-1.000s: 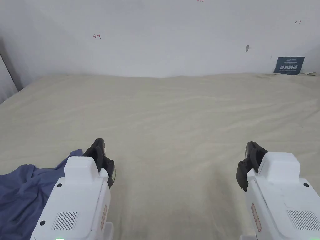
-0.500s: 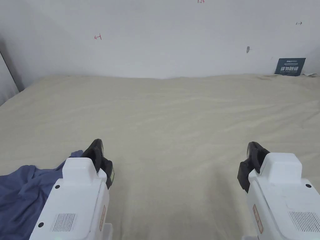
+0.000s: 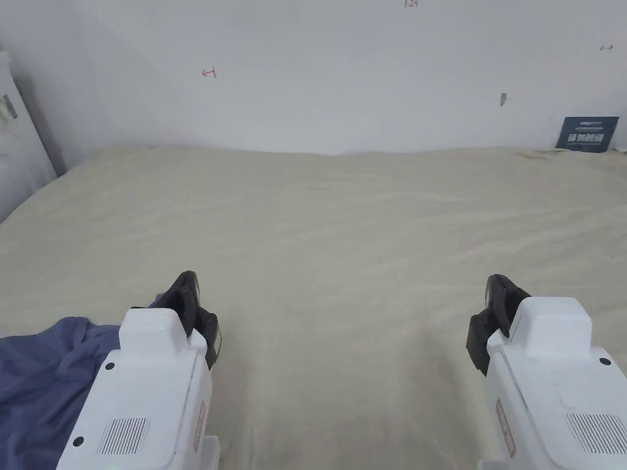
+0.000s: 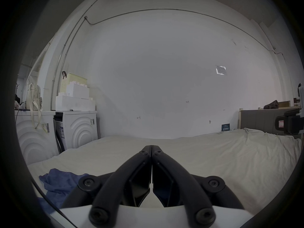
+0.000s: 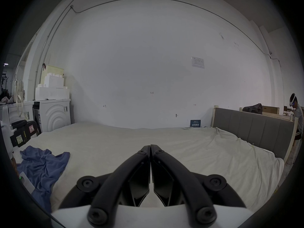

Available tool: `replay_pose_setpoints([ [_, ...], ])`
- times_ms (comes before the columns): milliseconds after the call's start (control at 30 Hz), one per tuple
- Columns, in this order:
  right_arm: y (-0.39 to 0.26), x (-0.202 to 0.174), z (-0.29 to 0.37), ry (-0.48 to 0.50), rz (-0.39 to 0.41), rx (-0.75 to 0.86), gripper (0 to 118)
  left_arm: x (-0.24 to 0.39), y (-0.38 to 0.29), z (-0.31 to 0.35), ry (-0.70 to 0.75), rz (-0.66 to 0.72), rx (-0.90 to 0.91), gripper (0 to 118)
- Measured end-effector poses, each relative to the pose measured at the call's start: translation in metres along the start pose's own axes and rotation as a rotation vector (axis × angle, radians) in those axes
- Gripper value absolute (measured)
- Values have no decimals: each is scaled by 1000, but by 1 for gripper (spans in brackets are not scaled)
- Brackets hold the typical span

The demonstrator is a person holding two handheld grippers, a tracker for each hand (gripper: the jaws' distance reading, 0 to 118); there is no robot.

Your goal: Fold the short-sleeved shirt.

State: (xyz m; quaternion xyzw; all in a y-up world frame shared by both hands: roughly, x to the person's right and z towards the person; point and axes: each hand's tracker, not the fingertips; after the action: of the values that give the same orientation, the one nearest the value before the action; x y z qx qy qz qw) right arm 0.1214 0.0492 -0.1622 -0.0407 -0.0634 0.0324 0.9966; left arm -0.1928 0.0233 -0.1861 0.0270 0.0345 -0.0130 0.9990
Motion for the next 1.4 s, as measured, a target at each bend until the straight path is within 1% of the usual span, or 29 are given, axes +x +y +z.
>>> replay_pose_setpoints([
  [267,4,-50,-2,113,0,14,0,-55,1,24,113,-19,-8,2],
  [500,3,-107,1,251,-4,8,0,-117,1,60,269,-39,-20,2],
  [700,1,-155,7,366,12,5,0,-166,-2,97,406,-58,-37,2],
  [900,-3,-191,12,449,24,-1,0,-201,-6,128,509,-66,-63,2],
  [1033,-5,-205,15,482,33,-7,0,-214,-8,139,549,-68,-76,2],
  [1167,-7,-210,16,498,38,-14,0,-220,-10,141,568,-60,-81,2],
  [1400,-7,-206,13,491,42,-19,0,-221,-9,129,534,-40,-98,2],
])
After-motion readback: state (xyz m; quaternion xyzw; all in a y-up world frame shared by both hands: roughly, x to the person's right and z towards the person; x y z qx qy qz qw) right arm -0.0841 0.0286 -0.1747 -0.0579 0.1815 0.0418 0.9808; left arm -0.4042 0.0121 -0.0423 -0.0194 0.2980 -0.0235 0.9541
